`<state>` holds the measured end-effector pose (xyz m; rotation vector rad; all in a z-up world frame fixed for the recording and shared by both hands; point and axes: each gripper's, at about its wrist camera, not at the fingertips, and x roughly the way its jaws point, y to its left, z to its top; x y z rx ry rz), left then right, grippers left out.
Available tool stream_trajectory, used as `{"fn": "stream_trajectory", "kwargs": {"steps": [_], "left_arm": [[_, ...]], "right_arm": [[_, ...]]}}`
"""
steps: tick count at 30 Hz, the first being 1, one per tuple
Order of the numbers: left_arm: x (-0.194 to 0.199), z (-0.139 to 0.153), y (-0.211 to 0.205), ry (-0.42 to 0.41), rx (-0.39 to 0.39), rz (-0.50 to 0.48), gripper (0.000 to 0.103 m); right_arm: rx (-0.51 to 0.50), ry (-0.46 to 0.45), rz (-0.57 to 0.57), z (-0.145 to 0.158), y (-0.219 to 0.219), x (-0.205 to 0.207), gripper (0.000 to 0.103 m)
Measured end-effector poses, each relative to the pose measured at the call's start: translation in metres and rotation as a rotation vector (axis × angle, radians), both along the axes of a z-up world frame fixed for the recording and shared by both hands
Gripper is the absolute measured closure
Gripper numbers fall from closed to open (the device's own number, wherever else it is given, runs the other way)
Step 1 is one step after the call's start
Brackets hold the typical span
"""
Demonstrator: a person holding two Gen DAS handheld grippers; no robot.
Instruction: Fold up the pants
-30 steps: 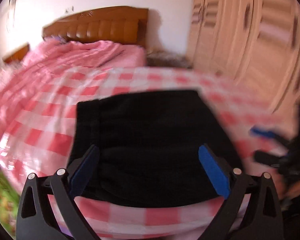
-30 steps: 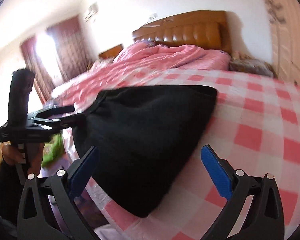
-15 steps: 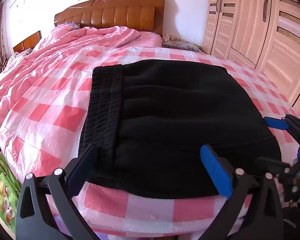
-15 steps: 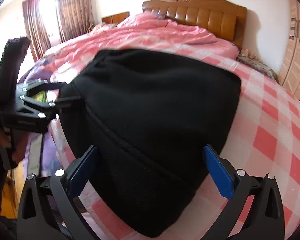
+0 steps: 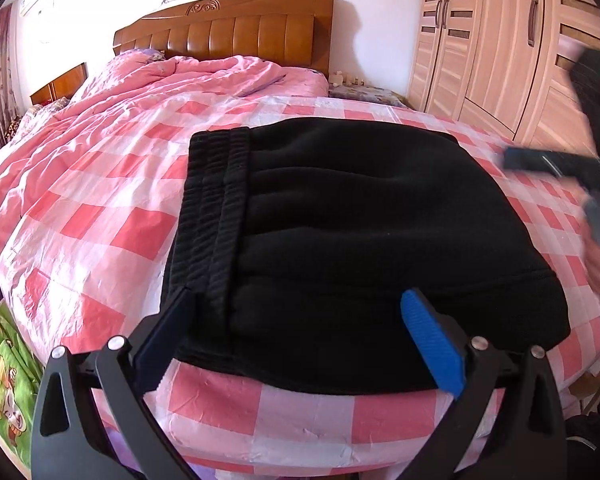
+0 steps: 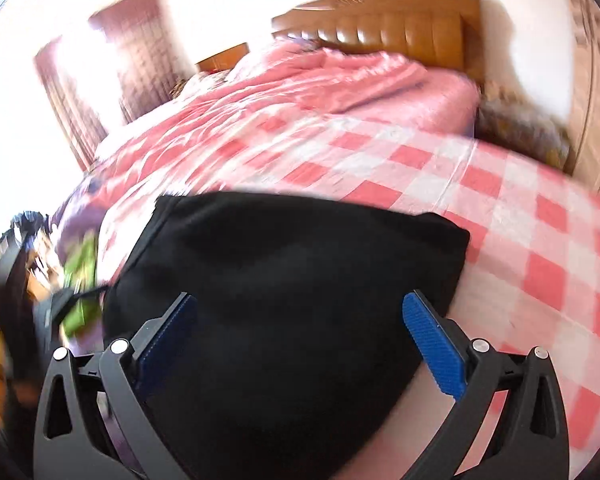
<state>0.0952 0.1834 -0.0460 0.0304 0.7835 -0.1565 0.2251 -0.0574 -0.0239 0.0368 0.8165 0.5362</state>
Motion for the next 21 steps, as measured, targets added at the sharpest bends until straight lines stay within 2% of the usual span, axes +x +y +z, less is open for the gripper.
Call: {"fn": "stream_trajectory", "kwargs": {"steps": [1,3,5,7,9,11,12,14,15,17,19,21], "left_arm": [[0.0,0.0,0.0,0.002,0.0,0.0,0.001],[0.001,0.001,0.0,0.01,0.002,-0.004,0.001],[0.003,0.001,0.001,0.017,0.004,-0.009,0.001],[0.003,0.001,0.001,0.022,0.006,-0.011,0.001],[0.002,0.0,0.001,0.023,0.004,-0.01,0.001],[0.002,0.0,0.001,0.018,0.004,-0.007,0.001],[0.002,0.0,0.001,0.016,0.004,-0.004,0.001],[0.002,-0.001,0.001,0.016,0.006,-0.006,0.001],[0.002,-0.001,0.0,0.017,0.01,-0.008,0.001],[0.002,0.0,-0.001,0.025,0.021,-0.006,0.001],[0.002,0.004,-0.002,0.045,0.031,0.002,0.001],[-0.002,0.014,-0.007,0.066,0.082,0.031,0.001]], "right_arm": [[-0.003,0.028,0.007,-0.008,0.002,0.017,0.004],[-0.128,0.065,-0.06,-0.033,0.004,0.052,0.004],[-0.111,0.096,-0.082,-0.04,0.002,0.065,0.004],[-0.097,0.064,-0.132,-0.027,0.003,0.061,0.004],[-0.042,0.022,-0.105,-0.014,0.006,0.054,0.004],[0.001,0.021,-0.02,-0.014,0.016,0.054,0.004],[-0.022,0.037,0.01,-0.019,0.023,0.059,0.004],[-0.14,0.096,-0.005,-0.038,0.034,0.078,0.004],[-0.129,0.12,-0.002,-0.043,0.033,0.086,0.004],[-0.067,0.106,-0.051,-0.032,0.024,0.088,0.005],[-0.017,0.07,-0.111,-0.015,0.014,0.078,0.005],[0.036,0.024,-0.111,0.003,0.005,0.055,0.004]]}}
